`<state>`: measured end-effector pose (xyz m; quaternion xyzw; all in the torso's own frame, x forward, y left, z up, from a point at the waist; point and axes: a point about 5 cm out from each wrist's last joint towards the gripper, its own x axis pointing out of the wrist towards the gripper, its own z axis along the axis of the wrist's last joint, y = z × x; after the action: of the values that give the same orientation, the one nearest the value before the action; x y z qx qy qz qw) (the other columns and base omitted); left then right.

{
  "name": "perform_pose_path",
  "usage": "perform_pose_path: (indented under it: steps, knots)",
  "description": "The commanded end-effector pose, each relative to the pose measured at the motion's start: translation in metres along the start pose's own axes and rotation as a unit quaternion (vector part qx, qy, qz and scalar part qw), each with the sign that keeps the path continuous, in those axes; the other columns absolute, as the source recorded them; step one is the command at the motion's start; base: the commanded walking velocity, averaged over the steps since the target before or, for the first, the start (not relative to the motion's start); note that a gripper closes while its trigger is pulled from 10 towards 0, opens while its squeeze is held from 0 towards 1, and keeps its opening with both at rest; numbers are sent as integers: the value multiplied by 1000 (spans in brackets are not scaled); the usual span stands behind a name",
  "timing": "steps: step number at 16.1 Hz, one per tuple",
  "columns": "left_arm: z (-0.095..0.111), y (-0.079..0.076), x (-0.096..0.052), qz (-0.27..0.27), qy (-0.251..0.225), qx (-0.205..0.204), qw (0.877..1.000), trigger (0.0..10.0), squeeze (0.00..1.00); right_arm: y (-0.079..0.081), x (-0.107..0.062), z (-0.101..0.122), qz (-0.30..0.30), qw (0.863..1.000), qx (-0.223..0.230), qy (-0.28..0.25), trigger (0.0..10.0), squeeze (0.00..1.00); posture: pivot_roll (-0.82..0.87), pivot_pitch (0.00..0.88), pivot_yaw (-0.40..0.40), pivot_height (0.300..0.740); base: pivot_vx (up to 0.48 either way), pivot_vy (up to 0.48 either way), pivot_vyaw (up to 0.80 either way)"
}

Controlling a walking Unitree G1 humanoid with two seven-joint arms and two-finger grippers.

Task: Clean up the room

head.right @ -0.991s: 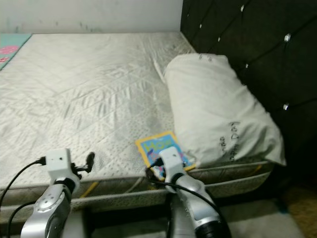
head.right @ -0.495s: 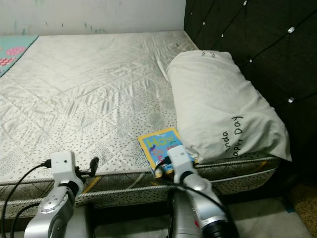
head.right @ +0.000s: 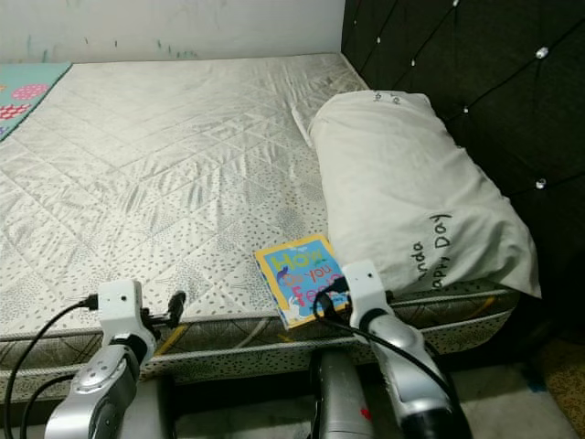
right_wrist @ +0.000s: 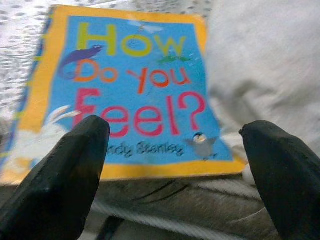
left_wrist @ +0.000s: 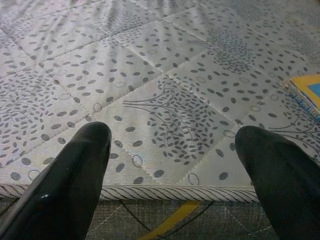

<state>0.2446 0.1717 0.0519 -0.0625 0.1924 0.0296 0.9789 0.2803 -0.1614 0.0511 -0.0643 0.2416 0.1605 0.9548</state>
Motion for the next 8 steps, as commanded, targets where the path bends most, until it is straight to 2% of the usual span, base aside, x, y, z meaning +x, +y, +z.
perform_pose_path:
  steps: [1, 4, 6, 8]
  knots:
    - [-1, 0, 1, -3, 6, 6, 1000, 10000, 0, 1, -5, 2, 23, 1000, 9, -6, 10000, 0, -93, 0, -9, 526, 0, 0, 0]
    - [-1, 1, 1, -3, 7, 6, 1000, 10000, 0, 6, -14, -10, 55, 998, 3, 25, 10000, 0, -94, 0, -8, 526, 0, 0, 0]
    - [-2, 0, 0, -5, 9, 6, 1000, 10000, 0, 16, -16, -17, 93, 993, -27, 61, 10000, 0, -94, 0, -8, 526, 0, 0, 0]
    - [-2, -1, 0, -6, 10, 6, 1000, 10000, 0, 23, -18, -19, 119, 989, -53, 76, 10000, 0, -92, 0, -8, 526, 0, 0, 0]
